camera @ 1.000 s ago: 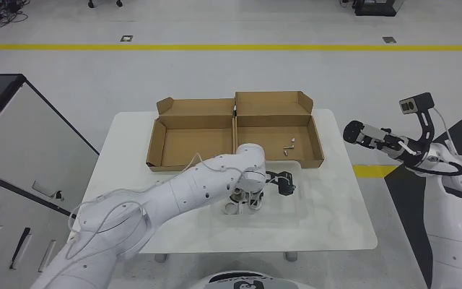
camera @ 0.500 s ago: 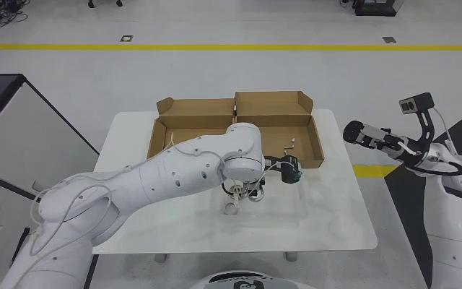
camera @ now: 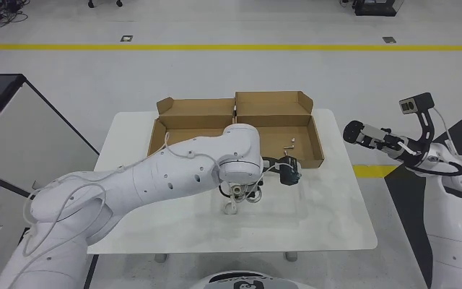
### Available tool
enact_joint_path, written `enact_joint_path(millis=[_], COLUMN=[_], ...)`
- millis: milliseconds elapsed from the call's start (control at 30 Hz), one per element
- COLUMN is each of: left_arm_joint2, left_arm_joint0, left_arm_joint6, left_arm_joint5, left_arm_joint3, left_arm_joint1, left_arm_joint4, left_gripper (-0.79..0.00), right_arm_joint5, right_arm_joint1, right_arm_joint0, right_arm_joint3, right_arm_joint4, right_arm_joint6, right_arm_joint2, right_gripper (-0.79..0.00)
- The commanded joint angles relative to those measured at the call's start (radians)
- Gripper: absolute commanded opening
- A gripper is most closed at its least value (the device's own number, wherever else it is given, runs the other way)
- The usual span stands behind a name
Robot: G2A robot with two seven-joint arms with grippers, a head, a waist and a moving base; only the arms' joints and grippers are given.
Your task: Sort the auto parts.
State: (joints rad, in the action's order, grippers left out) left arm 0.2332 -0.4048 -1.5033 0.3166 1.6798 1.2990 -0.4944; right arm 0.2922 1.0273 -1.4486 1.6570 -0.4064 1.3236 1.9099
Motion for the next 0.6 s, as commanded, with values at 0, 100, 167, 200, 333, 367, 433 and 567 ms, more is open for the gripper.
enact_joint_path(millis=[0,100,167,200,333,367,433,567], left_arm_joint2=[0.011,0.068,0.125,0.158,0.297,0.340,0.413,0.565], left_arm_joint0=[-0.016,-0.031,-0.049,-0.062,-0.137,-0.164,-0.216,-0.328], left_arm_joint6=[0.050,0.120,0.161,0.180,0.226,0.251,0.272,0.353], left_arm_joint5=[-0.006,-0.010,-0.005,0.005,0.061,0.076,0.118,0.209], left_arm_joint3=[-0.005,-0.008,0.000,0.005,0.032,0.036,0.052,0.075], left_arm_joint1=[-0.002,-0.019,-0.038,-0.051,-0.108,-0.123,-0.151,-0.196], left_arm_joint4=[-0.001,0.012,0.050,0.076,0.165,0.200,0.246,0.388], left_gripper=[-0.785,-0.785,-0.785,-0.785,-0.785,-0.785,-0.785,-0.785], right_arm_joint5=[0.000,0.000,0.000,0.000,0.000,0.000,0.000,0.000], right_arm_joint1=[0.000,0.000,0.000,0.000,0.000,0.000,0.000,0.000], right_arm_joint0=[0.000,0.000,0.000,0.000,0.000,0.000,0.000,0.000], right_arm_joint3=[0.000,0.000,0.000,0.000,0.000,0.000,0.000,0.000], right_arm_joint4=[0.000,0.000,0.000,0.000,0.000,0.000,0.000,0.000], right_arm_joint6=[0.000,0.000,0.000,0.000,0.000,0.000,0.000,0.000], right_arm_joint2=[0.000,0.000,0.000,0.000,0.000,0.000,0.000,0.000], right_gripper=[0.000,0.000,0.000,0.000,0.000,0.000,0.000,0.000])
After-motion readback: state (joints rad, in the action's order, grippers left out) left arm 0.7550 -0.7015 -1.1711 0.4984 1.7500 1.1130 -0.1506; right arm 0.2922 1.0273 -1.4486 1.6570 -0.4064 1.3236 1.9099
